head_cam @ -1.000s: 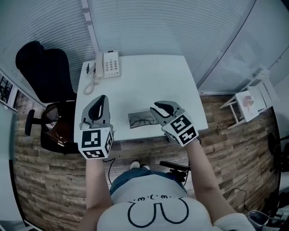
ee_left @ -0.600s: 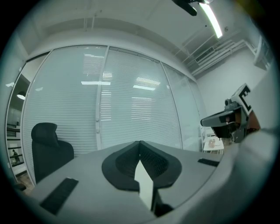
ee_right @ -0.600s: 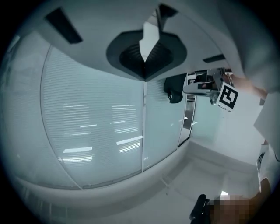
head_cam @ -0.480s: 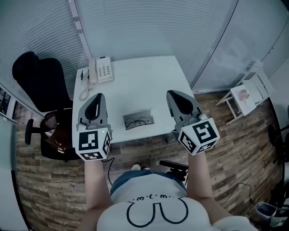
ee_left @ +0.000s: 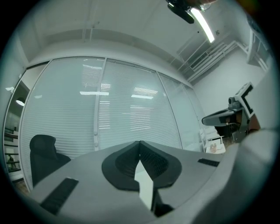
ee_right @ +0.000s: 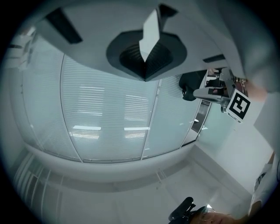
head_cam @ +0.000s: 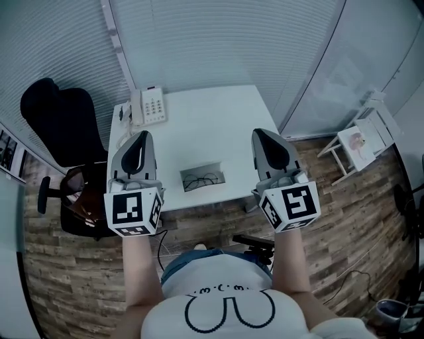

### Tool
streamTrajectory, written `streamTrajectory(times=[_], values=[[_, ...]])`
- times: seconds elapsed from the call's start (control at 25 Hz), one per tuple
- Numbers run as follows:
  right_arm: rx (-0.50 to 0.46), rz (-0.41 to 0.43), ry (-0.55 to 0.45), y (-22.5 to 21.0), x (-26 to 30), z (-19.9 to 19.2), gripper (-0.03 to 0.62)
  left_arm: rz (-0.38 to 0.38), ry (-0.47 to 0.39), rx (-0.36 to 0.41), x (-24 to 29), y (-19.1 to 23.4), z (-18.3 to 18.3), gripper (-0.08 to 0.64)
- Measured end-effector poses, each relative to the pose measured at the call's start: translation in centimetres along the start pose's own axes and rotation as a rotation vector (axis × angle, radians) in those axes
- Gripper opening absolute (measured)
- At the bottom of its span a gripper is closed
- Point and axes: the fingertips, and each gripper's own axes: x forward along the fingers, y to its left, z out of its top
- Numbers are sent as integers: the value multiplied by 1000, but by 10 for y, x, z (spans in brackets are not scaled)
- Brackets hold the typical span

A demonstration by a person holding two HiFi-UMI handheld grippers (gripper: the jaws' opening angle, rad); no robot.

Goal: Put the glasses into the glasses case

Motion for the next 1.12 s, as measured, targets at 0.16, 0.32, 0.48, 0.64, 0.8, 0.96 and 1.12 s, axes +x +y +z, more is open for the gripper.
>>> streamTrajectory(times=[0.16, 0.32, 0.48, 0.64, 0.8, 0.96, 1.12], values=[[-6, 2, -32, 0, -3, 9, 11, -3, -8, 3, 0, -2, 4, 15], [-3, -10, -53, 1, -4, 14, 11, -4, -13, 0, -1, 0, 5, 15], [-32, -18, -35, 4, -2, 11, 9, -5, -16, -4, -1, 0, 5, 15], [-41, -7, -29, 7, 0, 12, 9, -7, -18, -5, 0, 1, 5, 15], [-29, -12, -20, 7, 1, 9, 9, -11, -19, -8, 1, 1, 4, 15], [-27, -15, -16, 7, 3, 9, 9, -10, -19, -11, 2, 4, 3, 15], [-29, -19, -14, 6, 4, 8, 9, -11, -21, -14, 3, 6, 3, 15]])
